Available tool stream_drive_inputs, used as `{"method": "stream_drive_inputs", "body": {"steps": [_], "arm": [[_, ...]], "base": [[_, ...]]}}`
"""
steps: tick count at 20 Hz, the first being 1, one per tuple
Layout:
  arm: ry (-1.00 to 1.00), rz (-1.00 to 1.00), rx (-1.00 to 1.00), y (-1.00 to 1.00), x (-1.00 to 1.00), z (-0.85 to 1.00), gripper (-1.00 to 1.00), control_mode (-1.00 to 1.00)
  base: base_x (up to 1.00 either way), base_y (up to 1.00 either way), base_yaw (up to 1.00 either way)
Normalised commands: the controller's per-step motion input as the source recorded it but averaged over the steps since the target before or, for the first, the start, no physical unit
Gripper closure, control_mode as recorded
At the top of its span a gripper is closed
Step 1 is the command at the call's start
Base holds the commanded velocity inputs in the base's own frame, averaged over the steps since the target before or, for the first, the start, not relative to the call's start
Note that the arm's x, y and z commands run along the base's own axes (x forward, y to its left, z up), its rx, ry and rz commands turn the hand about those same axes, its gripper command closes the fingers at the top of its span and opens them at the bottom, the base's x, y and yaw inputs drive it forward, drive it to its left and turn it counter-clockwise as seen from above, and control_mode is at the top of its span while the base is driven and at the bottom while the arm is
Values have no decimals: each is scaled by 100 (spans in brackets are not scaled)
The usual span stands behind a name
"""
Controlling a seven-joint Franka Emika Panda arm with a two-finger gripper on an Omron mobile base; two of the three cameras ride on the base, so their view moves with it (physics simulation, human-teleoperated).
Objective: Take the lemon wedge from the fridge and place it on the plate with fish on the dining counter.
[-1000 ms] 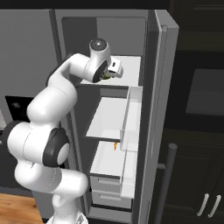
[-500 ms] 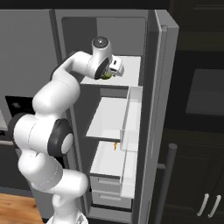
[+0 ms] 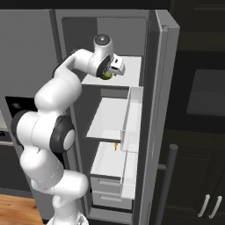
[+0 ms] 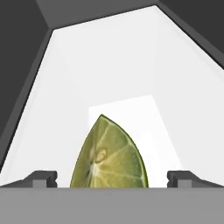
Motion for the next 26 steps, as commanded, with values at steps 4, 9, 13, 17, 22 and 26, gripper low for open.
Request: {"method": "stream_drive_inputs", "body": {"steps": [4,9,13,17,22,26], "arm": [[0,0,0,0,7,-12,-100,-100],[2,0,0,0,4,-26,-100,-100],[1,0,0,0,1,-28,-100,-100],[1,0,0,0,4,-24,-100,-100],[2,0,0,0,4,-31,-100,-100],[2,0,-2,8,13,-44,100,-100]], "base": [[0,0,0],[0,0,0],[0,0,0],[0,0,0],[0,0,0],[0,0,0]]}}
